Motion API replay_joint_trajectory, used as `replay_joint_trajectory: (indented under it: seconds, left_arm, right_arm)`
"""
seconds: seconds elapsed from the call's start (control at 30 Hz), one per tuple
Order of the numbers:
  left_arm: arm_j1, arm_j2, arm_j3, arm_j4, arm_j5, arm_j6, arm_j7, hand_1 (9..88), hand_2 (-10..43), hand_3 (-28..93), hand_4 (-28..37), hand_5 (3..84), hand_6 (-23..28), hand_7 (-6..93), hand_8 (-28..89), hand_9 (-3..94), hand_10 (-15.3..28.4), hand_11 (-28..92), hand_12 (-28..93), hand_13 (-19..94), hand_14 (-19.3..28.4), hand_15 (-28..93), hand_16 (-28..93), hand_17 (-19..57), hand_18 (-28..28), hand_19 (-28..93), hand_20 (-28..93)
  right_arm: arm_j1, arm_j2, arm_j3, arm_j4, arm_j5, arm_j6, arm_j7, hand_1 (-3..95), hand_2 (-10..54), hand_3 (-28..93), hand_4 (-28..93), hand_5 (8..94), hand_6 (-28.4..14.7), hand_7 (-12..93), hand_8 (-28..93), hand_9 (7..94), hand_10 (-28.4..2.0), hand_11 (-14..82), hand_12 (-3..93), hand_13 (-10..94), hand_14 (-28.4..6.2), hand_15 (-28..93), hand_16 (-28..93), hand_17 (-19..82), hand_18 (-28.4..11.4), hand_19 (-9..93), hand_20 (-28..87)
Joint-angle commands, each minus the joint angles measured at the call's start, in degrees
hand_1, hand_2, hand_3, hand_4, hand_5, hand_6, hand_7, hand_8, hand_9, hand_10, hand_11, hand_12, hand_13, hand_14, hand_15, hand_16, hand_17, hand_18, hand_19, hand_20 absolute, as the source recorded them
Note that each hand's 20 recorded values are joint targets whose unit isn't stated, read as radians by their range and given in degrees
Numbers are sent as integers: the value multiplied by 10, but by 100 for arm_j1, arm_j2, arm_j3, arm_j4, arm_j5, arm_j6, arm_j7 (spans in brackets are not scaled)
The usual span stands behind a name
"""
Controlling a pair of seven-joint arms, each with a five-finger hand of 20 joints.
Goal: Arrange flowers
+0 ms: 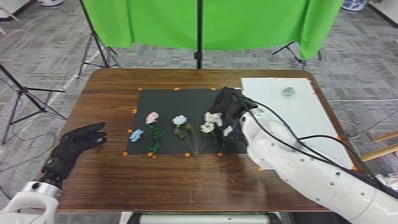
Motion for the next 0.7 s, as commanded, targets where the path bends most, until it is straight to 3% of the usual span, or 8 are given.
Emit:
replay_joint_trajectory:
  seconds: [0.03,0.17,0.43,0.7]
  left_arm:
    - [51,-56,-6,16,-1,-73,-73,383,-95,646,-85,427,51,112,-59,436,131,194,111,389,178,216,-16,81,132,90,179]
    - [56,-60,-14,10,5,-68,-68,384,-95,646,-87,428,50,112,-59,436,132,194,111,389,178,215,-15,81,132,89,178]
    - [43,-62,-9,11,-1,-83,-75,384,-95,645,-86,426,50,112,-59,435,131,193,112,389,177,215,-15,80,133,89,178]
    - [75,-72,-40,-4,4,-95,-72,384,-95,645,-86,427,50,113,-59,435,132,193,112,389,177,214,-14,80,133,88,178]
  right_arm:
    - [-7,159,8,-35,-265,-63,-197,458,-95,597,-152,776,-3,176,109,849,-107,511,339,899,-34,719,374,654,-178,932,688]
    - [27,163,47,-40,-417,-44,-265,439,-95,619,-156,761,0,177,91,847,-107,511,340,897,-34,719,376,651,-179,932,688]
    - [34,189,98,-133,-443,-3,-327,370,-95,670,-160,729,12,182,-74,832,-113,511,342,886,-37,721,377,641,-177,932,683]
    - [38,245,98,-212,-641,-320,-344,304,-95,653,-148,698,10,161,-86,822,-134,468,336,877,-44,715,381,633,-182,932,681]
